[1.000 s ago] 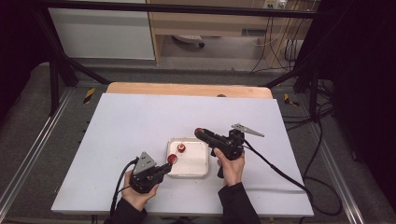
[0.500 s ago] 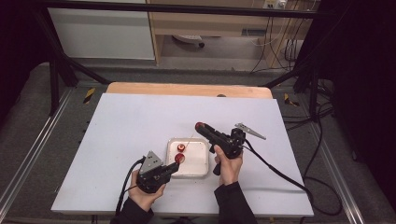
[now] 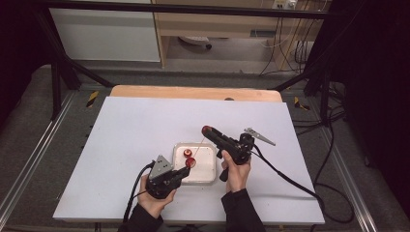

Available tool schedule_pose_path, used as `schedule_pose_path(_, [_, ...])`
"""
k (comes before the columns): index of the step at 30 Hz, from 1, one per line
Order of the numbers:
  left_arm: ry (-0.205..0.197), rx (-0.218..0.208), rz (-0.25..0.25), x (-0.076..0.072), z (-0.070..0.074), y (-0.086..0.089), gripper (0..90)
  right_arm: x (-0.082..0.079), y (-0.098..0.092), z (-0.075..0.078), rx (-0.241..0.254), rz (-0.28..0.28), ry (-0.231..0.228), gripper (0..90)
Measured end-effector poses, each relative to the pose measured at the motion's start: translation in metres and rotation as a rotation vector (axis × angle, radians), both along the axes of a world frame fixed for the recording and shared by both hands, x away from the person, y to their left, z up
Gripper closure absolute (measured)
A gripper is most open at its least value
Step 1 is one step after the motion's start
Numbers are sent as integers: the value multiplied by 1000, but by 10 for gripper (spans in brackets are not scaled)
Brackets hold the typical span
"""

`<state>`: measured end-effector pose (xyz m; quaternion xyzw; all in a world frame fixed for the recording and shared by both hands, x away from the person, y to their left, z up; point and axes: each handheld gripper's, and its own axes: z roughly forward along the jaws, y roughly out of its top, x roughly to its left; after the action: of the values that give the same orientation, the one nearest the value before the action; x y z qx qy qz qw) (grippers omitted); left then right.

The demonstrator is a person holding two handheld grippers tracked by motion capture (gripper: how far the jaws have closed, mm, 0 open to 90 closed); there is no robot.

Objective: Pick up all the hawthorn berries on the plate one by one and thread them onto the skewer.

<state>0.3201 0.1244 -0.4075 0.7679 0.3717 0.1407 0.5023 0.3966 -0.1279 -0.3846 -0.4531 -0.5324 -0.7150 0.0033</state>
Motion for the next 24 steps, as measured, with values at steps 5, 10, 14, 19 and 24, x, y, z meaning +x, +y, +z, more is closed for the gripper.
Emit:
schedule_pose_path(5, [0,3,8,1,0,0,880,-1,1,-1,2,4,3,609])
schedule_pose_path(10, [-1,-2,10,2,0,1,880,-1,1,0,5,6,3,609])
schedule_pose_path(14, [-3,-4,14,2,0,0,880,-1,1,-2,6,13,7,609])
schedule_pose_path(19, [-6,-15,29,3,0,-4,880,-3,3,-4,14,20,11,609])
schedule_pose_path(24, [-11,-22,45,2,-2,-6,881,-5,4,-4,16,16,6,609])
